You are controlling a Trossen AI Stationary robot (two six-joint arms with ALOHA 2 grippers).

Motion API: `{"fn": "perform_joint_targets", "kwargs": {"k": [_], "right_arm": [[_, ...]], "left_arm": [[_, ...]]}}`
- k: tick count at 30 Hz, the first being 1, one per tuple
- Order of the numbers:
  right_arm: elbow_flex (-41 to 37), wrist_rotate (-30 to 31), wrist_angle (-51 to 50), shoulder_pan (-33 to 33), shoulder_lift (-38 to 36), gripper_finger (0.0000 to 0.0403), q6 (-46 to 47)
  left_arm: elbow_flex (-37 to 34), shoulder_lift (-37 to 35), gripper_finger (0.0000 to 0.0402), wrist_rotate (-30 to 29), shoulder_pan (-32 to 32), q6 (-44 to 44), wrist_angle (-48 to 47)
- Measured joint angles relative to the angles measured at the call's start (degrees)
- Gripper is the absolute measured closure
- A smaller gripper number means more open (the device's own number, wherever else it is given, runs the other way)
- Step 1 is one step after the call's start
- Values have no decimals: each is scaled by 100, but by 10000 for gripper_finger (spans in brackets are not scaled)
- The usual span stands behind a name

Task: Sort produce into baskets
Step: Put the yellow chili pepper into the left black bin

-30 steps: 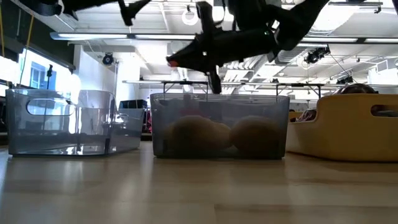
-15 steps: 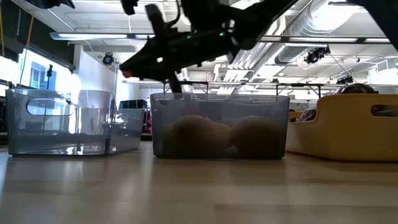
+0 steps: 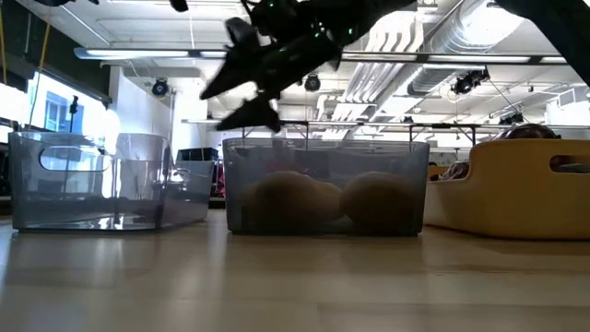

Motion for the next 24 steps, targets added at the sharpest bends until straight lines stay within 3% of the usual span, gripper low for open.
{"fn": "perform_joint_targets", "kwargs": {"k": [6, 11, 14, 17, 20, 24], "right_arm": [[-152, -129, -2618, 404, -971, 128, -845], [-1271, 601, -3010, 1265, -2433, 128, -63], [-2202, 917, -2921, 2079, -3325, 128, 1469], [-3104, 1363, -2886, 3093, -4006, 128, 3962], [-3782, 1667, -2813, 4211, -4244, 128, 6173], [-4289, 1516, -2793, 5299, -4106, 128, 8621]], "left_arm": [[-3, -210, 7, 108, 2, 72, -699], [-4, -238, 7, 106, 7, 55, -1263], [-4, -239, 7, 106, 26, 39, -1411], [-4, -233, 7, 104, 26, -85, -1548], [-4, -233, 7, 105, 26, -83, -1552], [-3, -222, 7, 104, 26, -89, -1557]]}}
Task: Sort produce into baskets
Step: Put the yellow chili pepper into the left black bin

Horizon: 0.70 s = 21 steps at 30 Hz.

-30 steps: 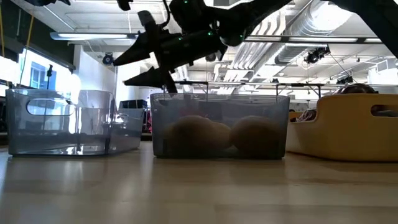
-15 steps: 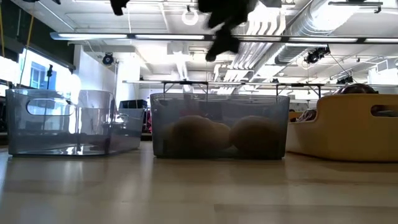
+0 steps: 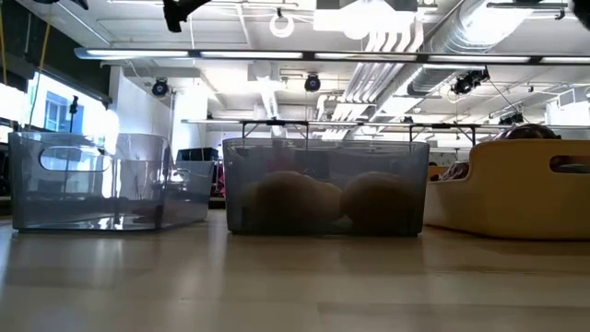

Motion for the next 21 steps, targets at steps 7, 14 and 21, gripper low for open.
{"fn": "perform_joint_targets", "kwargs": {"k": [7, 14, 21], "right_arm": [[-298, -185, 89, 595, 487, 128, 2086], [-298, -377, 145, 547, 1020, 128, 2294], [-298, -340, 179, 497, 1469, 159, 2387]], "left_arm": [[0, -1, 7, -2, 0, -133, 9], [1, -1, 7, -2, 0, -204, 5], [1, -1, 7, -2, 0, -202, 3]]}}
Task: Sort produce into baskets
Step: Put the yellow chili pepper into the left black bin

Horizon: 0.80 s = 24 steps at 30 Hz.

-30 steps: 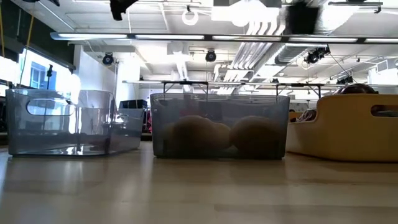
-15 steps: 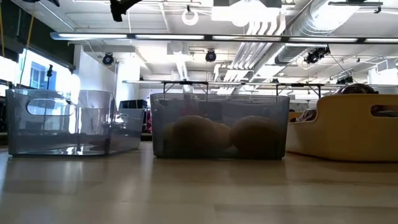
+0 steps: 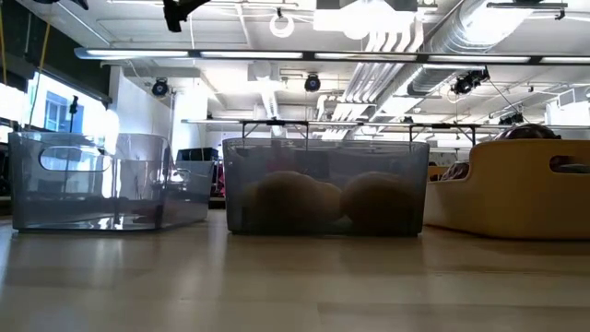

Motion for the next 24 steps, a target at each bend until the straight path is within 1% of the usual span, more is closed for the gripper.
{"fn": "perform_joint_targets", "kwargs": {"k": [8, 11, 13, 15, 18, 21, 24], "right_arm": [[2, 39, -244, -162, 62, 266, 2], [2, 46, -214, -201, 62, 296, -109], [2, 46, -219, -201, 62, 309, -107], [2, 46, -219, -201, 62, 316, -109], [2, 46, -218, -201, 62, 313, -107], [4, 47, -216, -198, 104, 295, -99], [4, 46, -188, -195, 132, 265, -68]], "left_arm": [[0, 2, 7, -2, 0, 48, -1], [2, 2, 7, -2, 0, 47, -27], [4, 2, 7, -2, 0, 46, -70], [7, 2, 7, -1, 0, 44, -126], [7, 2, 7, 0, 0, 44, -174], [7, 2, 7, 0, 0, 44, -175], [7, 2, 7, 0, 0, 44, -176]]}}
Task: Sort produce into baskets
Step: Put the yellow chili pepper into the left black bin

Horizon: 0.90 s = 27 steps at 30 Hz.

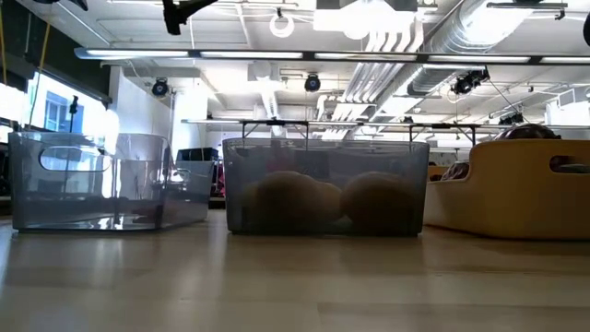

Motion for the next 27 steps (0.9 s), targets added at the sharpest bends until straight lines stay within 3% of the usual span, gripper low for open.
{"fn": "perform_joint_targets", "kwargs": {"k": [5, 11, 17, 23, 27], "right_arm": [[2, -156, 129, -13, 0, 217, 91], [23, -326, 170, 11, 225, 217, 153], [28, -241, 243, -41, 307, 270, 102], [74, 46, 165, -41, 189, 388, -147], [487, 806, -649, -36, -344, 380, -360]], "left_arm": [[0, 0, 7, 0, -2, 1, 2], [0, 0, 7, 0, -1, 2, 2], [0, 0, 7, 0, -2, 2, 2], [0, 0, 7, 0, -2, 0, 2], [0, 0, 7, 0, -2, 2, 2]]}}
